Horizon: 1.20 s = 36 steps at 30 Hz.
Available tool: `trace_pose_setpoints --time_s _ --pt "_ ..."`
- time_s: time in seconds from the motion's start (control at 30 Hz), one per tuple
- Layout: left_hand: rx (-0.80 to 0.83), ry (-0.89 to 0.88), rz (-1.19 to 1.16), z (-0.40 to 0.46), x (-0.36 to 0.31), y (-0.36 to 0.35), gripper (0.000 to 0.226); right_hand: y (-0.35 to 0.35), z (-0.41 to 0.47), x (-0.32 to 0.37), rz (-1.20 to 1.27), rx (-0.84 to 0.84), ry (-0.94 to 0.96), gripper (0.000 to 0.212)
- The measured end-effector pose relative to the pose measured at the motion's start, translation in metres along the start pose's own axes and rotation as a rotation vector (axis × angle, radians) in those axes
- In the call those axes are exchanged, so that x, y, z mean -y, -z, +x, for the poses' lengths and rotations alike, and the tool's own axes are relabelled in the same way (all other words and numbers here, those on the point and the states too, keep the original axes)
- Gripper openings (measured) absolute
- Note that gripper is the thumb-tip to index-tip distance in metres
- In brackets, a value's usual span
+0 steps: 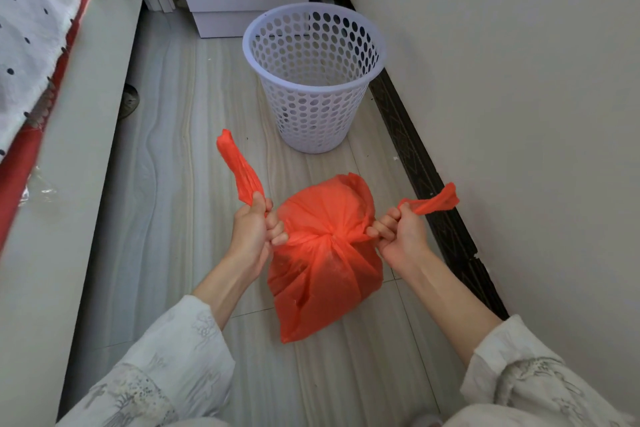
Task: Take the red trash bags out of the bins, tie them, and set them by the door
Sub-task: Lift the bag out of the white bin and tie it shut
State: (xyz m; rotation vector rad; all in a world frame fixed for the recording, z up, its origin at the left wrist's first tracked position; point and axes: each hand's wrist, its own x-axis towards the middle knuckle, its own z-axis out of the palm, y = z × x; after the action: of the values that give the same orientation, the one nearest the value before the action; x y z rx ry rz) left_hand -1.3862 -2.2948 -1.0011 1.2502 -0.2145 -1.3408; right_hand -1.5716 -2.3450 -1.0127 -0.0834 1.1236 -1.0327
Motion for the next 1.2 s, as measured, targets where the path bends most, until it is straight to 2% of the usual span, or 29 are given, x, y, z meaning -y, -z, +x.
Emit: trace_pose_setpoints --time_s 0.2,0.37,0.5,0.6,0.7,0.77,0.83,0.9,0.97,1.03,1.13,1.2 --pt "-0.056 -0.052 0.090 0.002 -0.009 -0.006 0.039 0.004 0.005 0.005 -0.073 -0.073 -0.046 0.048" --pt "-0.054 -0.049 0.135 0.000 -0.006 0.002 0.039 0.004 -0.005 0.004 -0.178 -0.058 -0.018 0.049" --pt "0.082 0.009 0.101 0.001 -0.007 0.021 0.038 -0.005 -0.013 -0.005 -0.599 0.119 0.133 0.044" --pt "0.156 0.039 0.082 0.002 -0.012 0.027 0.036 -0.014 -0.016 -0.008 -0.950 0.246 0.218 0.026" --pt "0.152 -0.004 0.207 0.002 -0.023 0.025 0.033 -0.023 -0.014 -0.013 -0.885 0.295 0.093 0.012" --pt "0.118 -0.081 0.400 0.002 -0.030 0.023 0.034 -0.028 -0.009 -0.016 -0.954 0.264 0.110 0.019" --pt "0.129 -0.128 0.547 0.000 -0.037 0.021 0.034 -0.031 -0.004 -0.016 -1.212 0.222 0.271 0.031" --pt "0.211 -0.087 0.488 -0.004 -0.044 0.015 0.029 -0.036 -0.004 -0.014 -1.458 0.250 0.422 0.032" --pt "0.312 -0.054 0.437 -0.009 -0.054 0.008 0.022 -0.042 -0.005 -0.016 -1.699 0.298 0.468 0.032" --pt "0.362 -0.086 0.487 -0.012 -0.062 0.000 0.019 -0.047 -0.007 -0.020 -1.878 0.346 0.476 0.031" --pt "0.343 -0.096 0.491 -0.012 -0.070 -0.011 0.018 -0.053 -0.013 -0.027 -1.958 0.541 0.478 0.023" --pt "0.309 -0.059 0.432 -0.009 -0.071 -0.014 0.019 -0.053 -0.017 -0.031 -1.897 0.661 0.419 0.012"
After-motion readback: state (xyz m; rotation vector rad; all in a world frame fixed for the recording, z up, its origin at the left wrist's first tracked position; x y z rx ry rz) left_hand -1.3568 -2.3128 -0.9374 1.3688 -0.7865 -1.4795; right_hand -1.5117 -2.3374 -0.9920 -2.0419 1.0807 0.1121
